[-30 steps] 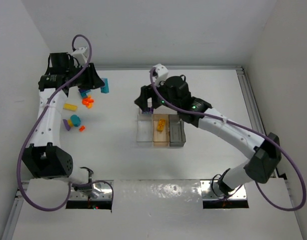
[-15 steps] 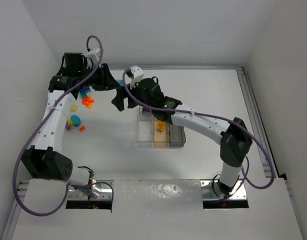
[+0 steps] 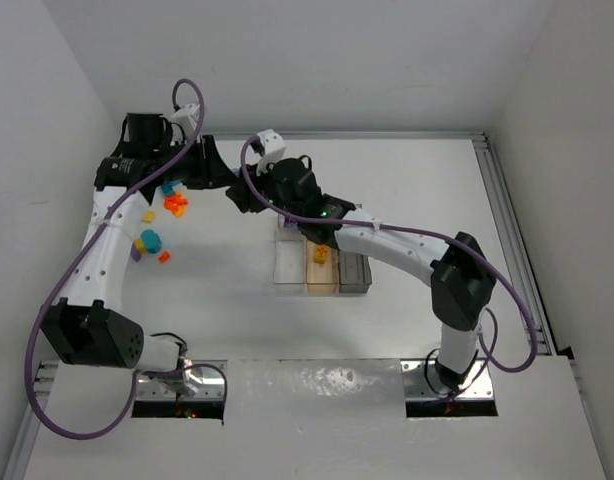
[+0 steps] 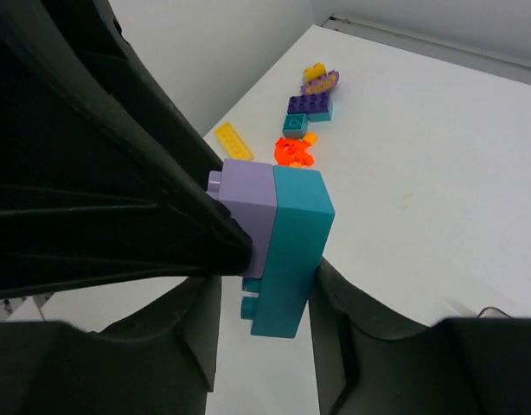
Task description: Sort the legos into containers by color
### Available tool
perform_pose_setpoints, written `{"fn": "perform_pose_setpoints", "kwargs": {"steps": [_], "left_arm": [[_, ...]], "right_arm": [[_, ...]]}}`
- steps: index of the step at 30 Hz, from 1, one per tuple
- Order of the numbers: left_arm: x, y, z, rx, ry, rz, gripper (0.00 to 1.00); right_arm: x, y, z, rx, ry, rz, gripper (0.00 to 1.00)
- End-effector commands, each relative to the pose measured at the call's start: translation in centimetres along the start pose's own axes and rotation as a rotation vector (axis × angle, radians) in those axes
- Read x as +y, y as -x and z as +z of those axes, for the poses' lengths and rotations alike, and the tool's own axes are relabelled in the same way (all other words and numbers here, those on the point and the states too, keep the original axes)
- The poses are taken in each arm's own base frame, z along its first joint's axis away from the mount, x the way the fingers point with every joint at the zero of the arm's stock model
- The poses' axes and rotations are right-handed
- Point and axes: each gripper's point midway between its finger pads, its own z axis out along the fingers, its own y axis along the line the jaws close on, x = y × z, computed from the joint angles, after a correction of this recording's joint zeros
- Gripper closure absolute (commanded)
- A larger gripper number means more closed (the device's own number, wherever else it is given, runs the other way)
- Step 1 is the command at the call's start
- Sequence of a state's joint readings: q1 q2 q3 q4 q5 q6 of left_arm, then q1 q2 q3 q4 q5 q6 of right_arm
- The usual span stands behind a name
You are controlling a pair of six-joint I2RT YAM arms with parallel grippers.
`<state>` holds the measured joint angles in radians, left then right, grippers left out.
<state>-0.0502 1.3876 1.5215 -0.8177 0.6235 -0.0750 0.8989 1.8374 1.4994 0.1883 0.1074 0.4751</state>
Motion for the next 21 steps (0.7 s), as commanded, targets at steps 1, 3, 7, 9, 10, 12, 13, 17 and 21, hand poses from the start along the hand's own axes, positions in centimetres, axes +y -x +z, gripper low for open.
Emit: {"fn": "perform_pose_setpoints", "kwargs": {"steps": [1, 3, 7, 9, 10, 12, 13, 17, 21], "left_arm": [[-2.2, 0.0, -1.1, -0.017, -0.064, 0.018, 1.00], [-2.4, 0.5, -1.3, -0.033, -0.068, 0.024, 1.00], [-2.2, 0.8, -1.3, -0.044, -0.055, 0.043, 1.00], [-1.3, 0.8, -1.4, -0.037, -0.005, 0.049, 1.00], [-0.9, 0.6, -1.3, -0.026, 0.014, 0.054, 1.00], [0.1, -0.1, -1.5, 0.006, 0.056, 0.091, 1.00], [0.5, -0.3, -1.5, 0.019, 0.070, 0.106, 1.00], [1.7, -1.8, -1.2, 0.074, 0.105, 0.129, 1.00], [3.1, -2.5, -0.3, 0.094, 0.145, 0.142, 1.00]], "right_arm": [[1.2, 2.7, 1.0, -0.089, 0.027, 0.034, 0.66], [1.2, 2.3, 0.9, -0.087, 0.032, 0.044, 0.73], [0.5, 1.5, 0.3, -0.078, 0.004, 0.050, 1.00], [-1.2, 0.3, -0.3, -0.067, -0.063, 0.042, 1.00], [-2.1, 0.1, -0.7, -0.063, -0.091, 0.026, 1.00], [-5.2, 0.1, -2.2, -0.060, -0.191, 0.011, 1.00], [-6.4, 0.2, -2.7, -0.056, -0.218, 0.022, 1.00], [-12.3, 0.3, -5.5, -0.042, -0.324, 0.167, 1.00], [-14.3, 1.4, -8.2, -0.055, -0.383, 0.039, 1.00]]}}
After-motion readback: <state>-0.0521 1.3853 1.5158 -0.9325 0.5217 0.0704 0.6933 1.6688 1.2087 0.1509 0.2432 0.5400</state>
